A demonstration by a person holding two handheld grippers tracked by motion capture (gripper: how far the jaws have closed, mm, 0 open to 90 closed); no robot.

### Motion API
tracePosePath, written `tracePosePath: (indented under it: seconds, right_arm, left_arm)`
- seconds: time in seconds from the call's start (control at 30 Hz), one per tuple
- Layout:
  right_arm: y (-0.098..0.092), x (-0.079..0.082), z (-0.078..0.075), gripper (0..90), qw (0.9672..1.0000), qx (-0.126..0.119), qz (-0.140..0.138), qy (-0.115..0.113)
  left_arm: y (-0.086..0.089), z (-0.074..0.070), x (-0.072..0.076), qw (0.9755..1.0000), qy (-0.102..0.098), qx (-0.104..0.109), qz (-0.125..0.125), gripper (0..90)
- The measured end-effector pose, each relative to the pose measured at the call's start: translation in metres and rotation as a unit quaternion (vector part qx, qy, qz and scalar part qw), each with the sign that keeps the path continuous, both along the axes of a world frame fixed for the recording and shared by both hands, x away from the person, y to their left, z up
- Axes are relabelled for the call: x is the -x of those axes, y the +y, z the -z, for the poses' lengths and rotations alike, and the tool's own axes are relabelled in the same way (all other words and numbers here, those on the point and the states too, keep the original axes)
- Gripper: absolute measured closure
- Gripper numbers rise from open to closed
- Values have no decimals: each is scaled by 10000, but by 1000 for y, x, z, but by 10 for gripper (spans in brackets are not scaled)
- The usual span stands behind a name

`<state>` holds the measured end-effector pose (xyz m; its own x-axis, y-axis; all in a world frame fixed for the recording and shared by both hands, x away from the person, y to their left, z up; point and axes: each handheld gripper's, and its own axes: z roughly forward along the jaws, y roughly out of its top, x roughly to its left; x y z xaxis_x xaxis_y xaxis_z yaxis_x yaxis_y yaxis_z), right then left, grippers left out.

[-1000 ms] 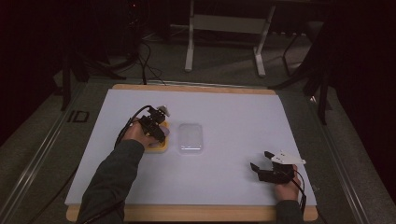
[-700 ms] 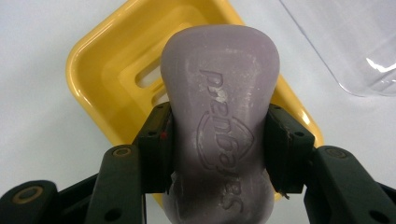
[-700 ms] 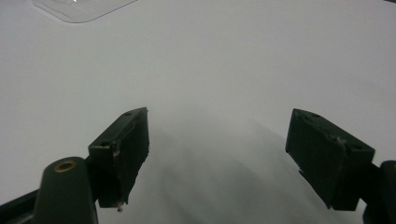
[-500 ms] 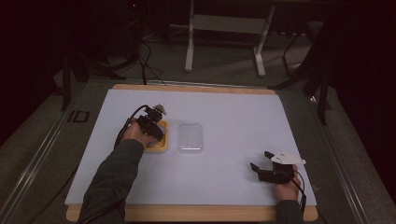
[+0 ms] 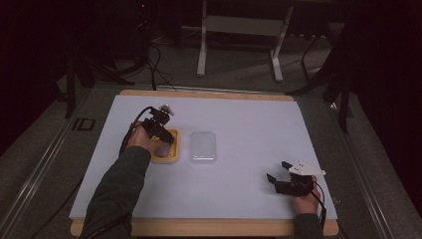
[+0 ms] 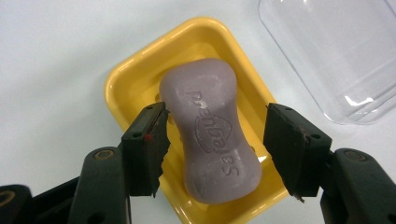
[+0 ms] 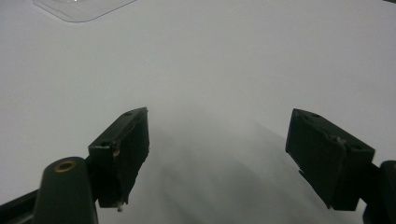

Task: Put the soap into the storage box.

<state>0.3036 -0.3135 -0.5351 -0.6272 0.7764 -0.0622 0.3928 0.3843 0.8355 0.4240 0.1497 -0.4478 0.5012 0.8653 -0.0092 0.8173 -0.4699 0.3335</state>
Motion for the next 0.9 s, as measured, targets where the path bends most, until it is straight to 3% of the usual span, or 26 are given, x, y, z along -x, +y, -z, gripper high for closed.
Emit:
tracePosePath:
  seconds: [0.43, 0.9]
  right_arm:
    - [0, 0, 0, 212, 10000, 5, 1, -1]
    - [0, 0, 0, 211, 10000, 2, 2, 12]
  left_arm:
    - [0, -3, 3, 10000, -20, 2, 77, 396]
    - [-1, -8, 12, 9996, -210, 118, 145, 380]
